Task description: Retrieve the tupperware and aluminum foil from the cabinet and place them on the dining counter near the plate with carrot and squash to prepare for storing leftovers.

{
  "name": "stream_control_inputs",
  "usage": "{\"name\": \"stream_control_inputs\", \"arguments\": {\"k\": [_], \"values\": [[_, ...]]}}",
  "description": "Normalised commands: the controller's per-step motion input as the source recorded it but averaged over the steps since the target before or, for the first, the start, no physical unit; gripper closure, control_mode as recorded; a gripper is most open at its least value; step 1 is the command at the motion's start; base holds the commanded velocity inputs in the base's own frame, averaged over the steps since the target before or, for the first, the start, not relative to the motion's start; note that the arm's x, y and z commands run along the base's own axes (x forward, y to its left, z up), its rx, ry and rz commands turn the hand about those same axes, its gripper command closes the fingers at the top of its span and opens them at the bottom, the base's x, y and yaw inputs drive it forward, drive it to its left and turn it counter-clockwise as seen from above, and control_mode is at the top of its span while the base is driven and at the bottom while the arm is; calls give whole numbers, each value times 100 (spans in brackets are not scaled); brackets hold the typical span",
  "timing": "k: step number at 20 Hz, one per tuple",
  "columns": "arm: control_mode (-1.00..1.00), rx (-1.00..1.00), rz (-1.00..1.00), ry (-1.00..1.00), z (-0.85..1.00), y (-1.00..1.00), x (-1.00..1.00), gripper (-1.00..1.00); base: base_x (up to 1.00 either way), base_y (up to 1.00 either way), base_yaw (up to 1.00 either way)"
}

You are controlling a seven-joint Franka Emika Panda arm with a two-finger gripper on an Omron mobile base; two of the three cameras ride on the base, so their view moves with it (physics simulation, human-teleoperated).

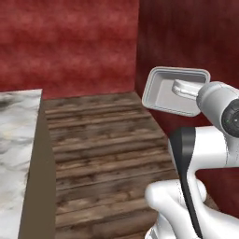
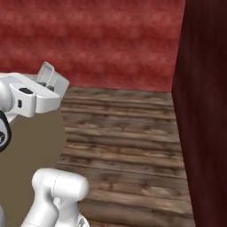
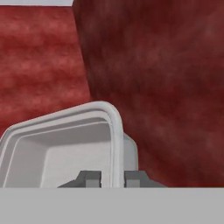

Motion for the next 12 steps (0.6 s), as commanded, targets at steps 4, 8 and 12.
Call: {"name": "stream_control_inputs", "arguments": {"k": [4, 8, 12], "values": [[100, 0, 0, 0, 0, 0, 0, 100, 79, -59, 28], [100, 0, 0, 0, 0, 0, 0, 100, 67, -37, 20], [100, 0, 0, 0, 0, 0, 0, 100, 65, -36, 16]]}}
